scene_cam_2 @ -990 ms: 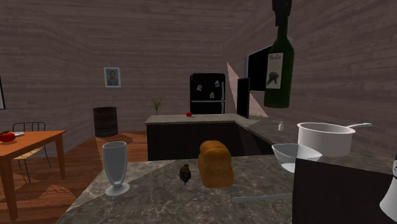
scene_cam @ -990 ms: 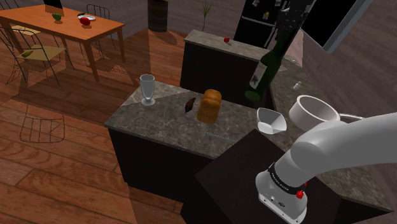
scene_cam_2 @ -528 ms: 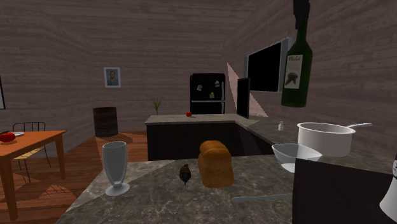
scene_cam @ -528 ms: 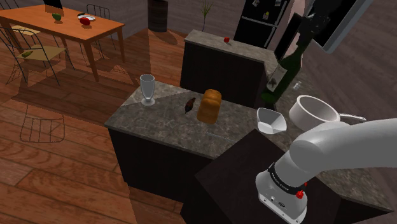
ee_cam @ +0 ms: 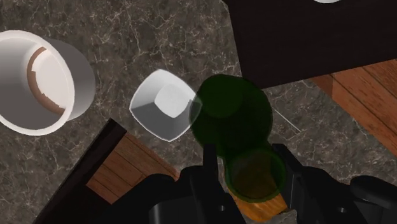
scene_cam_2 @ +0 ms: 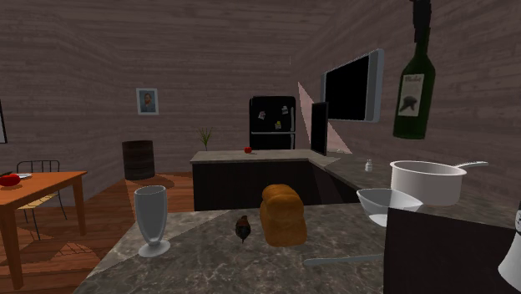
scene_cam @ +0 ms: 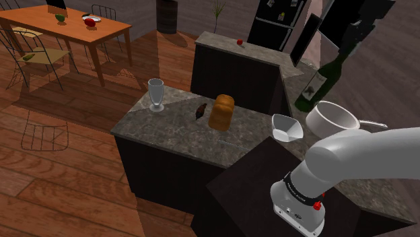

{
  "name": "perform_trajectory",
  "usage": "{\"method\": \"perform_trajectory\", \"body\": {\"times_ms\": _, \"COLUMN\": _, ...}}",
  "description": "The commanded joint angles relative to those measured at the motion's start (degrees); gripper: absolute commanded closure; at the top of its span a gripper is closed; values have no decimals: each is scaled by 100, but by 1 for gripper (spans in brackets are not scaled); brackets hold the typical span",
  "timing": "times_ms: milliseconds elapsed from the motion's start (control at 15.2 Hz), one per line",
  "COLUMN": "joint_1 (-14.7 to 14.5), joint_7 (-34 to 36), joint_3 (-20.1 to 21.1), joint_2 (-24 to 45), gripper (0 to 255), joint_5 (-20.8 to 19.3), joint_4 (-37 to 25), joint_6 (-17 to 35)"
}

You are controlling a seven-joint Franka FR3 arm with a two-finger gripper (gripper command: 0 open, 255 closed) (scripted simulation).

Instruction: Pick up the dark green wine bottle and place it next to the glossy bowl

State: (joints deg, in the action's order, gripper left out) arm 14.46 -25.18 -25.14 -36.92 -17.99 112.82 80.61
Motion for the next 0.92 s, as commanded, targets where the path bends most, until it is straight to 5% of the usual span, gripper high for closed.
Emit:
{"method": "perform_trajectory", "body": {"times_ms": 0, "joint_1": 55, "joint_7": -319, "joint_3": -261, "joint_2": -3, "gripper": 255, "joint_5": -142, "joint_4": -77, "joint_6": 6}}
{"method": "perform_trajectory", "body": {"times_ms": 858, "joint_1": -69, "joint_7": -2330, "joint_3": -2236, "joint_2": 764, "gripper": 255, "joint_5": -555, "joint_4": -1316, "joint_6": 171}}
